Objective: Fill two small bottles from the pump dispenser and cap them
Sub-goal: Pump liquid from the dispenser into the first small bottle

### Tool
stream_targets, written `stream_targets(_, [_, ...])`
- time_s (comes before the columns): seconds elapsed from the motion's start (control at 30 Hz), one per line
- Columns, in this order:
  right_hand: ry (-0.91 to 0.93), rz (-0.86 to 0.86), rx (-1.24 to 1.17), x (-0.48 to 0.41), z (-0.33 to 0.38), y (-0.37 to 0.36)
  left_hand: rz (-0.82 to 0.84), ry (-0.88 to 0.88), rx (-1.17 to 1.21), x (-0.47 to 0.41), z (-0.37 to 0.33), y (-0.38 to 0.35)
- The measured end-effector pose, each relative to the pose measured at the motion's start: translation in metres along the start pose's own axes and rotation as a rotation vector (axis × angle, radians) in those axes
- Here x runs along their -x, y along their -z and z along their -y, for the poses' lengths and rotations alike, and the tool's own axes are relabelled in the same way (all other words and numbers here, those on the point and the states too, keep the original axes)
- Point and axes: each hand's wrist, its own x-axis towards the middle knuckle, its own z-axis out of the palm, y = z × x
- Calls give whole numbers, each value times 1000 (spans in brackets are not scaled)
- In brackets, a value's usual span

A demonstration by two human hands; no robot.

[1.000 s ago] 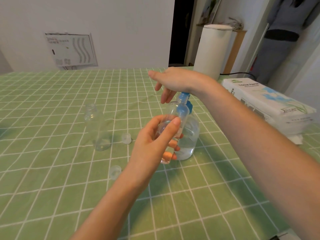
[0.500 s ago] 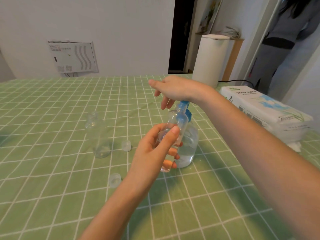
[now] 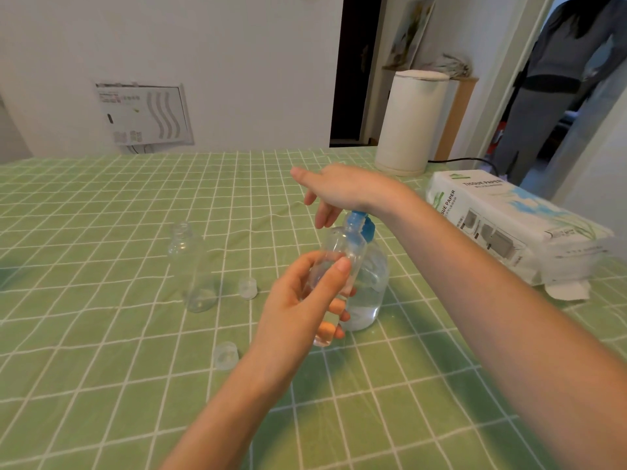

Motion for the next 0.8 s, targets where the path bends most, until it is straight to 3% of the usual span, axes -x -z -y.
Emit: stream_targets(0.8, [8,-4,4,0,-1,0,-2,6,-5,-1,1,-1])
